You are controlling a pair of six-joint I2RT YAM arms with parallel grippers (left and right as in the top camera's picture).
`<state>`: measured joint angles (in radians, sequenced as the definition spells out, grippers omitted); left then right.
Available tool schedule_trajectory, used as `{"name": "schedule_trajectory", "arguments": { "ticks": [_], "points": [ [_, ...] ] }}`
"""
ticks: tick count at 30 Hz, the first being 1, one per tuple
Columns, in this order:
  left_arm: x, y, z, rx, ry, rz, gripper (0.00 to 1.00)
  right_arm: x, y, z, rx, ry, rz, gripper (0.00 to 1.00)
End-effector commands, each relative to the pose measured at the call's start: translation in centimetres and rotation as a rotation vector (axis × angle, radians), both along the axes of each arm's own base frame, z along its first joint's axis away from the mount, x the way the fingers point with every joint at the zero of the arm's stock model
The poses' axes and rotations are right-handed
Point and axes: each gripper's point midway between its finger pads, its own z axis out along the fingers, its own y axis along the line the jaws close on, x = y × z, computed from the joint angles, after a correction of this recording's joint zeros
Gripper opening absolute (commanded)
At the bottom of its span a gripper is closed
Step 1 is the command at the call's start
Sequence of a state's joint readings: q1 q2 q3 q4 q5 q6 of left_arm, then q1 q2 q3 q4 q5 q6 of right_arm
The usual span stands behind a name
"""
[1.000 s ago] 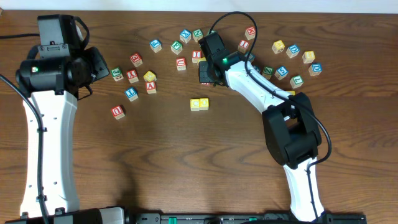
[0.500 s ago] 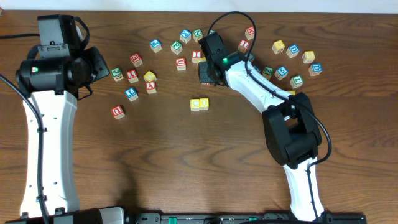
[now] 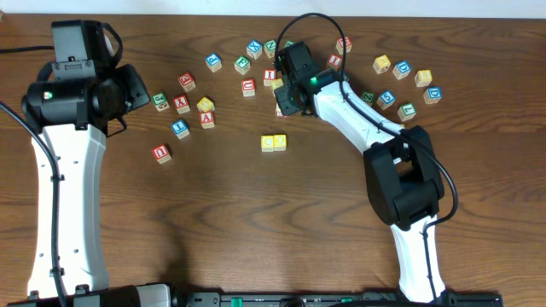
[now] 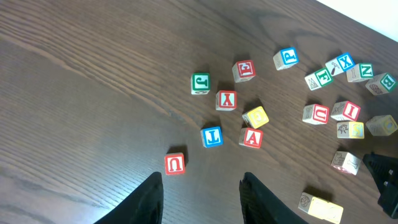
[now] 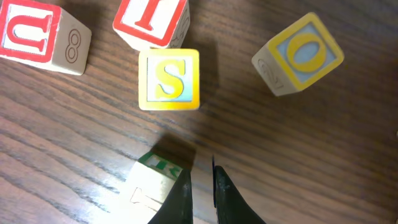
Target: Spell out CORL
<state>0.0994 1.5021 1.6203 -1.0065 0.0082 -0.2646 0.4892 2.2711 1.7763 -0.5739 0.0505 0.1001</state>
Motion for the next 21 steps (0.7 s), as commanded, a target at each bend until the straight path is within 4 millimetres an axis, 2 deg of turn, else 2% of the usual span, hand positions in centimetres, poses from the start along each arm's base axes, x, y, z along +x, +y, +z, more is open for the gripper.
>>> {"name": "schedule_trajectory", "arguments": {
  "ticks": [1,3,7,13,17,21],
  "points": [
    [0.1,0.2,-0.1,0.015,0.007,0.0,0.4,0.2,0.6,1.7,0.038,-0.023,0.046,0.09],
    [0.1,0.2,-0.1,0.015,0.007,0.0,0.4,-0.1,1.2,1.8,0.074,-0.006,0.031,0.08],
    [0.1,0.2,-0.1,0.015,0.007,0.0,0.4,-0.1,2.0,2.0,0.142,0.01,-0.048,0.01],
    [0.1,0.2,-0.1,0.015,0.007,0.0,0.4,-0.8,1.9,1.6,0.202,0.075,-0.193,0.01],
    [0.1,0.2,-0.1,0.015,0.007,0.0,0.4,-2.0,3.0,1.4,0.216,0.115,-0.174,0.01],
    [0.1,0.2,-0.1,0.015,0.007,0.0,0.4,-2.3,3.5,1.4,0.209,0.111,-0.156,0.01]
  ]
}}
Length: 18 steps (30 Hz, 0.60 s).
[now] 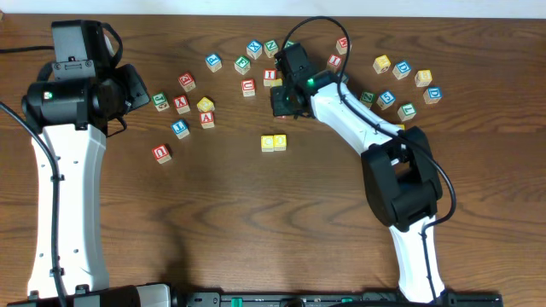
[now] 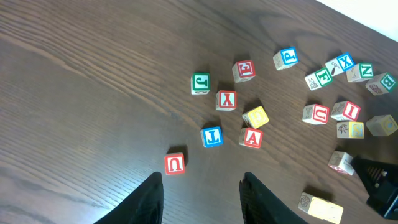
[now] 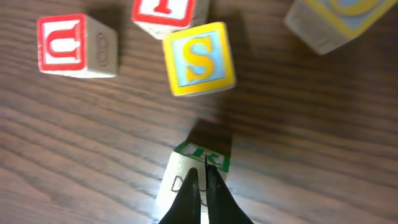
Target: Spell out CORL
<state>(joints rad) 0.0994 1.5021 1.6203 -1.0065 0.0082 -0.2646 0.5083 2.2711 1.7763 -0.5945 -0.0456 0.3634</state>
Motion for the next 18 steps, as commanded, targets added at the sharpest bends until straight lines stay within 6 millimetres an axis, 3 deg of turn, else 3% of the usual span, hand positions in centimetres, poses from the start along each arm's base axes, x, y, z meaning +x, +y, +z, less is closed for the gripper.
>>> {"name": "schedule_trajectory", "arguments": {
  "ticks": [1,11,18],
  "points": [
    [0.1,0.2,-0.1,0.015,0.007,0.0,0.4,-0.6,1.4,1.6,0.032,-0.011,0.008,0.01],
    [0.1,0.2,-0.1,0.015,0.007,0.0,0.4,0.1,0.3,1.6,-0.023,-0.046,-0.029,0.01],
    [0.1,0.2,-0.1,0.015,0.007,0.0,0.4,-0.6,2.8,2.4,0.037,-0.065,0.124,0.01]
  ]
}}
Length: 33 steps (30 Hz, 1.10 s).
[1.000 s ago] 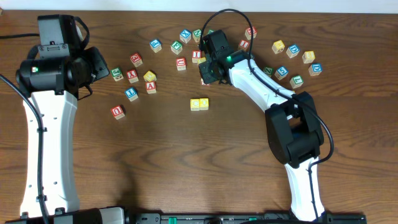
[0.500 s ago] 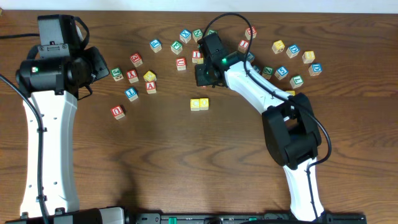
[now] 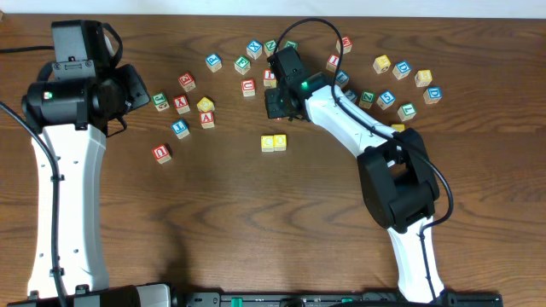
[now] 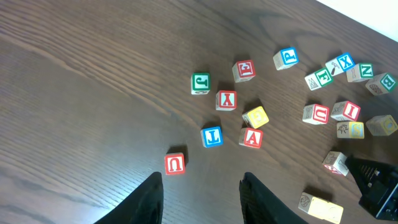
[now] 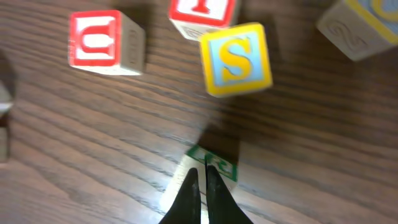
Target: Spell out CORL
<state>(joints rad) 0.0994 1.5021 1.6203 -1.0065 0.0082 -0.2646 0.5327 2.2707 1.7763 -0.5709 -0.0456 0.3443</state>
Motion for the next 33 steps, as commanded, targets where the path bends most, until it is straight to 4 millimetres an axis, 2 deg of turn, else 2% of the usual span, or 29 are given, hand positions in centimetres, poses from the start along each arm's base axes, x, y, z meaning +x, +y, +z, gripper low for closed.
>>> {"name": "schedule_trajectory", "arguments": {
  "ticks": [1,5,12,20,27,33],
  "points": [
    [0.1,0.2,-0.1,0.015,0.007,0.0,0.4,-0.4,1.5,2.4,0.032,-0.044,0.091,0.01],
    [0.1,0.2,-0.1,0.015,0.008,0.0,0.4,-0.4,1.5,3.1,0.032,-0.056,0.095,0.01],
    [0.1,0.2,-0.1,0.015,0.007,0.0,0.4,-1.9,0.9,2.2,-0.013,0.002,0.096,0.01],
    [0.1,0.2,-0.1,0.015,0.008,0.0,0.4,-2.0,1.2,1.3,-0.051,-0.007,0.096,0.01],
    [0.1,0.2,-0.1,0.015,0.011,0.0,0.4,-2.2,1.1,-0.2,-0.063,0.02,0.09,0.01],
    [0.0,0.2,-0.2,0.015,0.011,0.0,0.4,-1.8,1.4,0.0,-0.053,0.001,0.09,0.01]
  ]
}}
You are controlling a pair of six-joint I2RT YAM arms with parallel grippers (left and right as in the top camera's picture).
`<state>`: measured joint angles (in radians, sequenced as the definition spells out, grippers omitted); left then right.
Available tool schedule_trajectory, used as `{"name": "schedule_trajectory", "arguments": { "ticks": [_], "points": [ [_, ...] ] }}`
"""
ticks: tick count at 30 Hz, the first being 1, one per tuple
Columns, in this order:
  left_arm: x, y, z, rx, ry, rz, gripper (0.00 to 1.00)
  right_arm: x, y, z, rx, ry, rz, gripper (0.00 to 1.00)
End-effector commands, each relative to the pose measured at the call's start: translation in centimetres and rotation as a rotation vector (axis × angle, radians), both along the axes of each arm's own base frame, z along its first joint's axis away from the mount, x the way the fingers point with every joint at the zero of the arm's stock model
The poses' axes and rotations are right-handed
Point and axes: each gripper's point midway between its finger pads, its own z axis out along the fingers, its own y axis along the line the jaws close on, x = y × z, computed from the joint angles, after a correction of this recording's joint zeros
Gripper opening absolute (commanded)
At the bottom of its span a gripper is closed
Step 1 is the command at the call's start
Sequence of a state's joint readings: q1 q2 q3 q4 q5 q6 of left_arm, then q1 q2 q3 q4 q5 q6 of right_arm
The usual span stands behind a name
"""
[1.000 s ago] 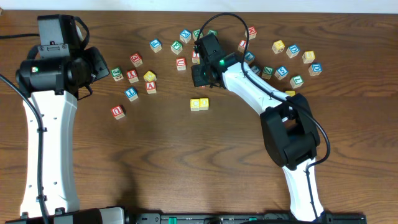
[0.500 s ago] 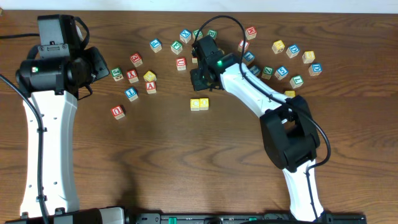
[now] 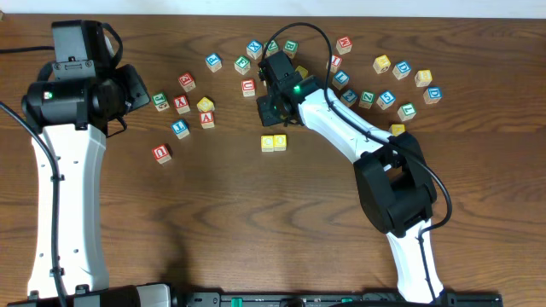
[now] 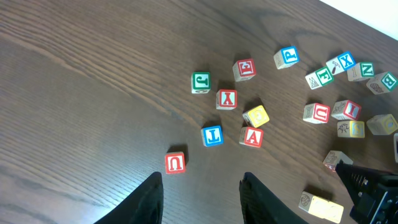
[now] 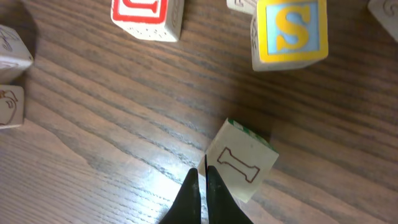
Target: Spell out CORL
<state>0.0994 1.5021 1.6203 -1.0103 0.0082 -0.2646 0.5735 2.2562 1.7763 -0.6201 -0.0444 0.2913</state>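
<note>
My right gripper (image 5: 202, 177) is shut, its tips pressed against the left corner of a pale block (image 5: 242, 160) that shows a bone drawing on top and a green edge at its far side. That same block (image 4: 334, 160) lies just left of the right gripper in the left wrist view. Two pale yellow blocks (image 3: 273, 142) sit side by side below the right gripper (image 3: 270, 109). My left gripper (image 4: 202, 200) hangs open and empty above the table's left part, with a blue T block (image 4: 212, 135) further out.
A yellow S block (image 5: 289, 28) and a red U block (image 5: 146, 12) lie just beyond the bone block. Several letter blocks are scattered on the left (image 4: 226, 99) and at the back right (image 3: 401, 70) of the wooden table (image 3: 213, 222).
My shut right gripper has moved left and nearer the yellow pair. The block at its tips now shows its bone face on top, where its green R face showed before. The left arm is unchanged.
At first my right gripper stood nearly shut beside the green R block, below the S block. It was then fully shut at that block, and at each moment stood further left with the block at its tips. Now the block is turned and sits near the yellow pair.
</note>
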Motion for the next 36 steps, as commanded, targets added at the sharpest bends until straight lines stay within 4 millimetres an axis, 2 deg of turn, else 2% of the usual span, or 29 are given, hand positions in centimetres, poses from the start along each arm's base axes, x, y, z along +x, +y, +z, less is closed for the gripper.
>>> {"name": "schedule_trajectory", "arguments": {
  "ticks": [1,10,18,27,36],
  "points": [
    [0.1,0.2,-0.1,0.015,0.007,0.0,0.4,0.2,0.0,-0.2,-0.013,-0.015,0.003,0.01],
    [0.1,0.2,-0.1,0.015,0.007,0.0,0.4,0.5,-0.9,-0.4,-0.056,-0.024,-0.021,0.01],
    [0.1,0.2,-0.1,0.015,0.007,0.0,0.4,0.3,-1.0,-1.7,-0.065,0.001,-0.034,0.01],
    [0.1,0.2,-0.1,0.015,0.007,0.0,0.4,-0.4,-0.8,-2.0,-0.061,0.027,-0.021,0.01],
    [0.0,0.2,-0.2,0.015,0.014,0.0,0.4,-2.6,-0.9,-2.8,-0.066,0.127,-0.021,0.01]
  ]
}}
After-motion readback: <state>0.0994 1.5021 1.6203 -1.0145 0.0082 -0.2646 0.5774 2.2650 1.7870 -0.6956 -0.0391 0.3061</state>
